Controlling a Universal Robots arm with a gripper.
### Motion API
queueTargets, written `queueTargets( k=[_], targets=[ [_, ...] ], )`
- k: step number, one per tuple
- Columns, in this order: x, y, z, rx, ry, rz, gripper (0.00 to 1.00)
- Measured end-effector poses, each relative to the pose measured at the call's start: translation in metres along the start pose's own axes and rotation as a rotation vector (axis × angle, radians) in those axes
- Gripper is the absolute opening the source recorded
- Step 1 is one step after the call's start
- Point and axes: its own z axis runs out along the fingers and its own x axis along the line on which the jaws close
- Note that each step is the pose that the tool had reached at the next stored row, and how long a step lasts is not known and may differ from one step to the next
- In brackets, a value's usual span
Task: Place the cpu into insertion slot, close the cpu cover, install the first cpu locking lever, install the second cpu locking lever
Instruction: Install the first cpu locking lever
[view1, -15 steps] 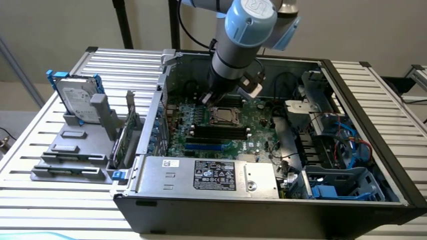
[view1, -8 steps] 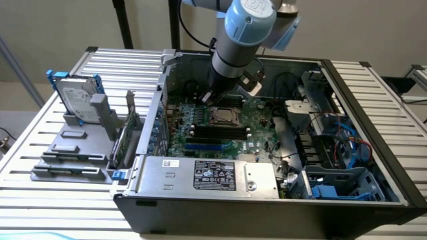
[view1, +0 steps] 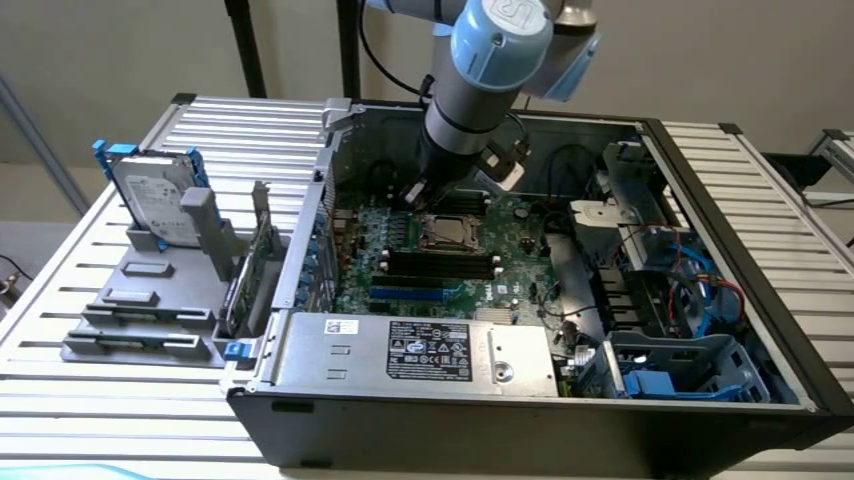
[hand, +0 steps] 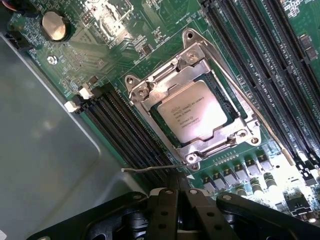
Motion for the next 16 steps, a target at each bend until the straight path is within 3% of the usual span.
queueTargets(
  k=[16],
  targets=[
    [0.012,0.0125,0.0052,0.0034,-0.0021,0.002,0.11]
  ],
)
